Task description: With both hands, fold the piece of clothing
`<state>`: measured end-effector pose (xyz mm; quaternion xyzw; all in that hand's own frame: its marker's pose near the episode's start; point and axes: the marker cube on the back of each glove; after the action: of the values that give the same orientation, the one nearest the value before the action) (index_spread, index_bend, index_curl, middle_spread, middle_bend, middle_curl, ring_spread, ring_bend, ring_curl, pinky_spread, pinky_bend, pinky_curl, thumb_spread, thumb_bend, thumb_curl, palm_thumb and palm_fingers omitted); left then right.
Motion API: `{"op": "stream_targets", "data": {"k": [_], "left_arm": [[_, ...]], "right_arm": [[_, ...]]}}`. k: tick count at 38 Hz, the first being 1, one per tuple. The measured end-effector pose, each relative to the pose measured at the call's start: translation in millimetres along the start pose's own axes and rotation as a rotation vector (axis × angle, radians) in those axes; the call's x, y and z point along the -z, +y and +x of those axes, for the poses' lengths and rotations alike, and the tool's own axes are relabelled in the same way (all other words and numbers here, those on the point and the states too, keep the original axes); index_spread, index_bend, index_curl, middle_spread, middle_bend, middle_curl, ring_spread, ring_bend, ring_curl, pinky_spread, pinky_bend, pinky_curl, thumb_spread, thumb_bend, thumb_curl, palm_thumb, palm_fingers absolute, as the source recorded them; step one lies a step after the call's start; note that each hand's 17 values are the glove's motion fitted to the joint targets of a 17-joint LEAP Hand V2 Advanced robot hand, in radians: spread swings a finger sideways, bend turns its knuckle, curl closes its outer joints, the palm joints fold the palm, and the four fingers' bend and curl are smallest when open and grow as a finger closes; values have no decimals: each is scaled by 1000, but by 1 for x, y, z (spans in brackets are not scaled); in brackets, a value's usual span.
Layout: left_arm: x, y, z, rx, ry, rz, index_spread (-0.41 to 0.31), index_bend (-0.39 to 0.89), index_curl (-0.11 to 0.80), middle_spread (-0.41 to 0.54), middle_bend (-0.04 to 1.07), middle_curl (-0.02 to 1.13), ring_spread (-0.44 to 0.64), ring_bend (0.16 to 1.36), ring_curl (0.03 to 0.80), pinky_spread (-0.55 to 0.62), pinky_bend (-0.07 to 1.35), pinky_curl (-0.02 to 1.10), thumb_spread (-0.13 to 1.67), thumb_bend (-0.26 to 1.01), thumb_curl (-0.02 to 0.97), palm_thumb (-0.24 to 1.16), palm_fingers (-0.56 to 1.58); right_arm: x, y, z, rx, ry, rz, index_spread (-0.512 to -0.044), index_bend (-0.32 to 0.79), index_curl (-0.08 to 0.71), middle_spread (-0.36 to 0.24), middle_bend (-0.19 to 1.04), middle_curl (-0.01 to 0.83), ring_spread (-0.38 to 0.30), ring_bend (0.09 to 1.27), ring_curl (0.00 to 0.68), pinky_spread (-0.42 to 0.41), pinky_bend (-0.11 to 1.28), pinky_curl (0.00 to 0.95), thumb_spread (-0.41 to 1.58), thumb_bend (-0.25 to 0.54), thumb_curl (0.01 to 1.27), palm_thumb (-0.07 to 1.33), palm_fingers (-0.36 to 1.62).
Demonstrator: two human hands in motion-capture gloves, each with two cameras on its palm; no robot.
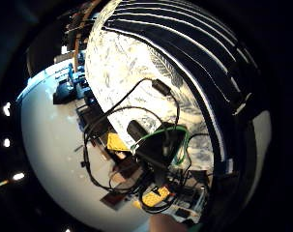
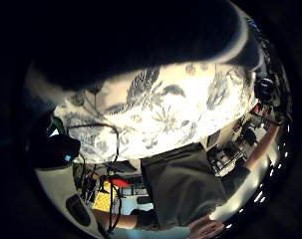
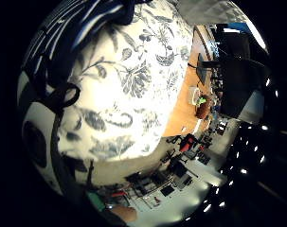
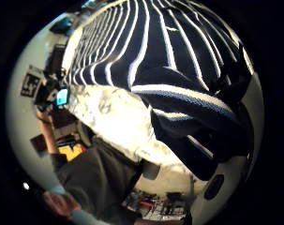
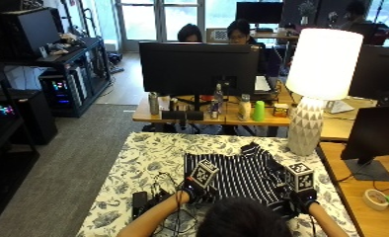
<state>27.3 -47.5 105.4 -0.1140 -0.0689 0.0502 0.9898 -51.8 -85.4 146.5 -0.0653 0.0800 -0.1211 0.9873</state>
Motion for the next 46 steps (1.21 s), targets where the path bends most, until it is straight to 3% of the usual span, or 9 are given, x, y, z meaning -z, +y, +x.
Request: {"op": "stream_targets", "data": {"k": [7,12,15,20,24,30,36,40,46], "left_arm": [[5,43,2,-154,14,-136,-220,129,272,-301,358,520,-334,486,401,-419,571,384,1607,315,409,797,1130],[37,60,-10,-155,-21,-106,-221,119,277,-302,364,531,-336,481,406,-419,556,385,1617,337,415,783,1141],[59,49,-29,-74,-7,-72,-219,119,281,-303,365,539,-338,485,410,-417,549,386,1623,356,420,781,1146],[96,36,-72,228,69,-215,-221,120,285,-302,362,550,-337,489,417,-416,540,390,1621,383,426,769,1145],[115,-11,-97,149,131,-21,-221,108,283,-302,351,556,-340,505,426,-426,572,402,1621,406,431,762,1170],[132,6,-104,273,192,-121,-219,115,283,-307,352,575,-345,561,446,-439,613,419,1630,451,445,757,1197],[125,-61,-125,354,196,-87,-225,130,291,-308,358,597,-344,587,462,-436,632,430,1643,495,454,719,1188],[111,-93,-128,365,224,-151,-228,139,301,-312,362,612,-344,597,468,-426,630,433,1646,526,459,692,1180],[94,-127,-131,431,202,-168,-226,138,312,-311,355,629,-343,599,471,-413,611,434,1643,572,469,651,1149]], "right_arm": [[38,37,-14,44,71,-117,-244,189,381,-169,364,433,-231,677,427,-375,630,371,916,101,354,1093,1355],[93,38,-16,15,124,-50,-239,188,396,-171,365,442,-231,677,433,-380,622,376,914,79,352,1104,1359],[123,23,-11,-49,170,4,-237,185,403,-172,363,446,-227,680,436,-383,622,379,913,66,352,1112,1359],[164,-28,4,-131,200,54,-236,182,412,-173,361,452,-226,679,440,-384,625,385,912,47,351,1124,1358],[182,-73,15,-183,196,103,-235,181,418,-173,360,457,-225,680,442,-385,625,389,912,33,351,1133,1357],[195,-116,17,-234,157,175,-236,182,426,-174,356,461,-226,687,447,-388,624,393,913,12,352,1146,1358],[185,-150,-8,-136,39,152,-240,167,430,-182,392,481,-231,674,450,-387,642,403,949,-6,344,1147,1347],[162,-183,8,-320,132,146,-240,157,431,-190,401,492,-231,669,454,-374,673,415,1009,-7,332,1142,1319],[135,-218,14,-343,61,242,-244,161,435,-194,407,505,-231,669,461,-360,687,426,1068,-8,318,1137,1299]]}}
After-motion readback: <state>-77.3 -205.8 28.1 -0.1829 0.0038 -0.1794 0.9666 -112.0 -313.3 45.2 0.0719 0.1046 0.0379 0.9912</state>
